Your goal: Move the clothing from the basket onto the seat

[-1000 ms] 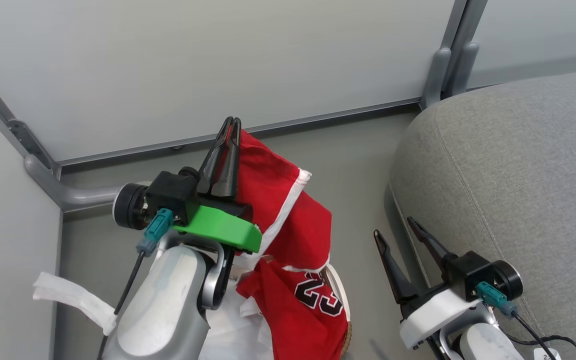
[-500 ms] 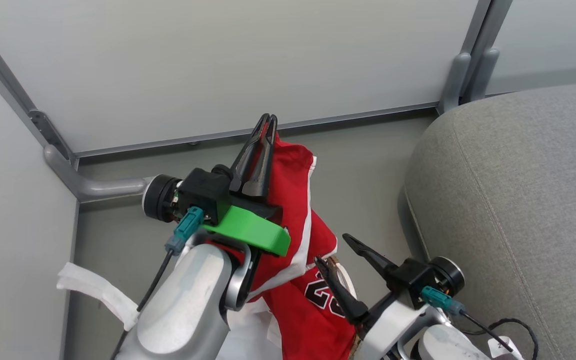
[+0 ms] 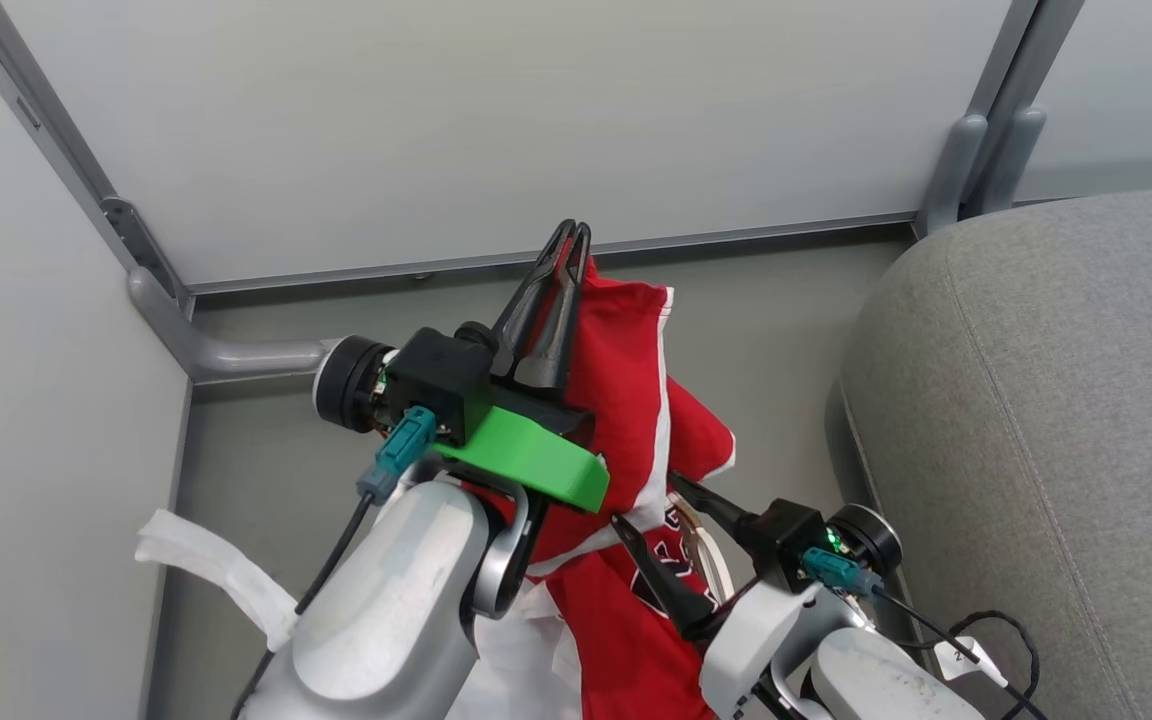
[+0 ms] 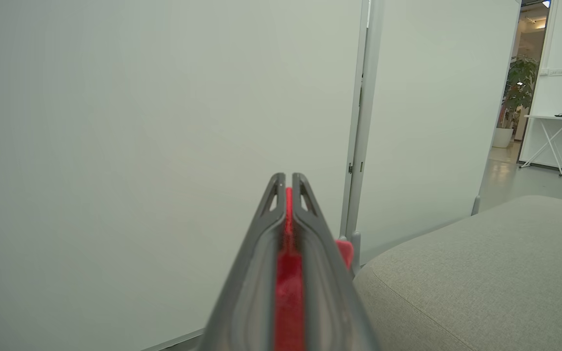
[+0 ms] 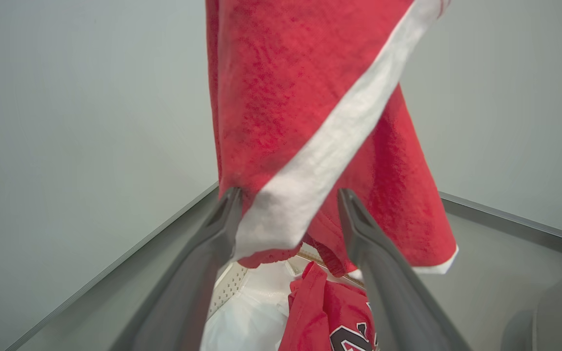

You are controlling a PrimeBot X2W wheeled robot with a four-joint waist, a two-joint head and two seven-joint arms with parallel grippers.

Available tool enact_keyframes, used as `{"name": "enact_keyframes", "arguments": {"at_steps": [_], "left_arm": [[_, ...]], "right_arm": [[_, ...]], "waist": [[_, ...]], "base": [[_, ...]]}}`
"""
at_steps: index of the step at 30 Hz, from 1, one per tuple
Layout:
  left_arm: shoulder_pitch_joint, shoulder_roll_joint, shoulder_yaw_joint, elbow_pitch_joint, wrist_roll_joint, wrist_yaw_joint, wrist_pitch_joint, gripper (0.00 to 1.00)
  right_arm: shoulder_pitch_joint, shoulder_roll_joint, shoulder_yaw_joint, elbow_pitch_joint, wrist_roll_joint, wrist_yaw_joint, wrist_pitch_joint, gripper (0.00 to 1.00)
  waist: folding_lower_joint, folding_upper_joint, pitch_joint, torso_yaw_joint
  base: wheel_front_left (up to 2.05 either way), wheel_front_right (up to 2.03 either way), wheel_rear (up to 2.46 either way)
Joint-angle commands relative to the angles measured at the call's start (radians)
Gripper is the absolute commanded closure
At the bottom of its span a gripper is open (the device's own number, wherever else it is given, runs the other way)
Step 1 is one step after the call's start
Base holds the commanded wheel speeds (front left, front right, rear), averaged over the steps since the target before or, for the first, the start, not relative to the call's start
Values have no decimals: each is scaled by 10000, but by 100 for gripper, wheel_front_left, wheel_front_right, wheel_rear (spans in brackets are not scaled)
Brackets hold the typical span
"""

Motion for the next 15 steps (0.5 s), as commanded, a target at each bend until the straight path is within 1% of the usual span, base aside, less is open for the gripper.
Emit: {"name": "enact_keyframes", "arguments": {"at_steps": [1,4,9,11,15], "left_arm": [[-183,16,-102,-61,-44,63,-4,100],[-271,16,-325,-85,-152,85,-6,100],[-380,17,-680,-82,-320,125,-6,100],[-425,15,-803,-46,-406,164,-6,100],[-444,15,-926,29,-458,202,-6,100]], "right_arm": [[-154,56,-132,163,-1,-7,-24,0],[-212,158,-231,412,198,-7,-24,0],[-480,185,2,498,472,-7,-23,0],[-578,206,224,430,704,-7,-23,100],[-703,194,340,273,936,-8,-23,100]], "waist": [[0,0,10,81],[0,0,32,187],[0,0,86,340],[0,0,103,397],[0,0,133,442]], "base": [[0,0,0],[0,0,0],[0,0,0],[0,0,0],[0,0,0]]}}
